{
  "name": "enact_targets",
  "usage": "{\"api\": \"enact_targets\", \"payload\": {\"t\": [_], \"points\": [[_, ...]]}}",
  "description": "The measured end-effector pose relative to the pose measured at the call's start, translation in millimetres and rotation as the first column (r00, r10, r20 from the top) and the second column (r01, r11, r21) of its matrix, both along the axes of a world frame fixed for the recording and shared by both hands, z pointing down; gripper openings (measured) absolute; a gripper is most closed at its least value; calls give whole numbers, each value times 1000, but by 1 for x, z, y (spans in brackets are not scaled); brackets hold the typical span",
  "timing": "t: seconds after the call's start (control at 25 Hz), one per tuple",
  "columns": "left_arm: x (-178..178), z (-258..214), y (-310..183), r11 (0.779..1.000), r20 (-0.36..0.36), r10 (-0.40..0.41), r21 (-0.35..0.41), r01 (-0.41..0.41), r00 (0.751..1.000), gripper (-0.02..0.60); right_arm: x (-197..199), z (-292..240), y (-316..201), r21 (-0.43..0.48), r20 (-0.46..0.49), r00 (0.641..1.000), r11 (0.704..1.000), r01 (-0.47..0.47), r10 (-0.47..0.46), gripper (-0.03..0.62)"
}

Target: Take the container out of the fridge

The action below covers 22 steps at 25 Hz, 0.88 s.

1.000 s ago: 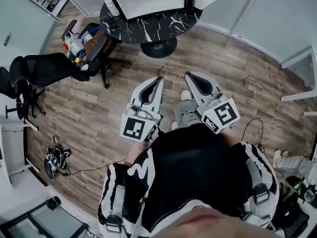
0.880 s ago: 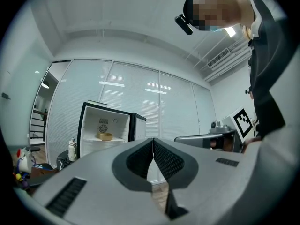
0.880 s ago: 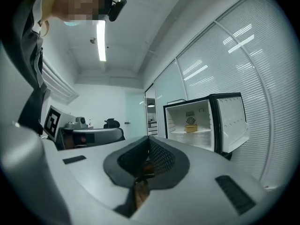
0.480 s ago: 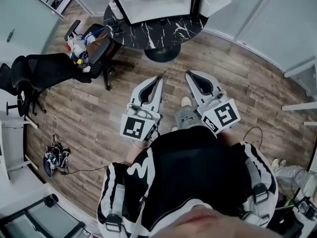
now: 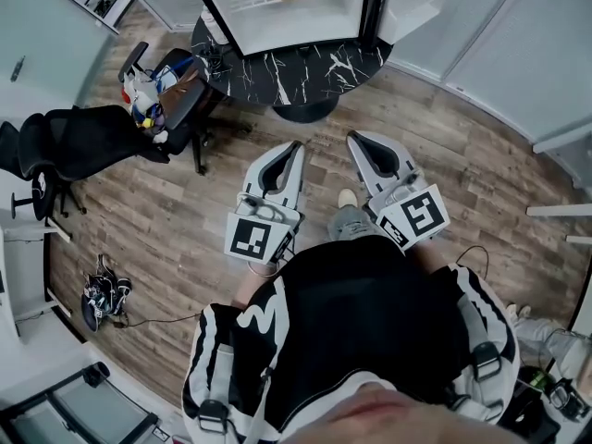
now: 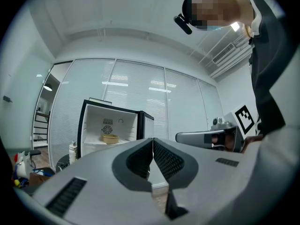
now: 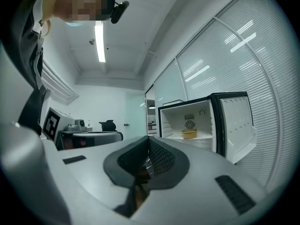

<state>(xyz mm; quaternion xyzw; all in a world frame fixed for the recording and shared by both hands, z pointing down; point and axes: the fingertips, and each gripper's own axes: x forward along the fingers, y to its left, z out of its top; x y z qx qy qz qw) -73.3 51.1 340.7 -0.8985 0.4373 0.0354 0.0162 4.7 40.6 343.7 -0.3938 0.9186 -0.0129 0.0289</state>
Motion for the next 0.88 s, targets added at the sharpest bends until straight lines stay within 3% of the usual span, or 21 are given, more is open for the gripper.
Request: {"api": "enact_targets", "payload": {"t": [0.88], "points": [[16, -15, -109, 998, -6, -62, 4, 62, 998, 9, 18, -11, -113, -2, 6, 999, 999, 48, -48, 11]]}}
